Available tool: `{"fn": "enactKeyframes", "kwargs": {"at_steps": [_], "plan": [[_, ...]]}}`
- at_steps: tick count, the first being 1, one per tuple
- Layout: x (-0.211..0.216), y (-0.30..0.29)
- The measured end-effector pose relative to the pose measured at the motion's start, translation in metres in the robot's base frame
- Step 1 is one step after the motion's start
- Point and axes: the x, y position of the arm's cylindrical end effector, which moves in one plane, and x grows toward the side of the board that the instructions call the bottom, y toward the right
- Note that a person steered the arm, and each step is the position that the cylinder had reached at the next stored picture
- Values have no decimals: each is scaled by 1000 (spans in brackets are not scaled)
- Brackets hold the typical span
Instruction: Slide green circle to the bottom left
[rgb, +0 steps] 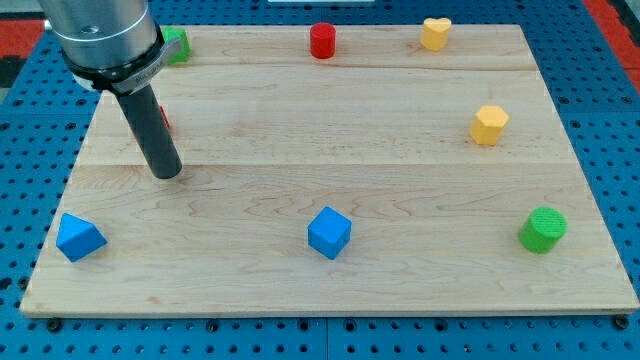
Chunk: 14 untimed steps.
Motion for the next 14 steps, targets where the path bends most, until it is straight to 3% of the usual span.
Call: {"fn": "enactKeyframes", "kwargs": {"at_steps": [3,4,5,6,7,10,11,13,14], "plan": [[0,0],[0,28],[-13,119],[-24,165],[8,235],[25,451],[73,457],[87,213],[85,266]]}}
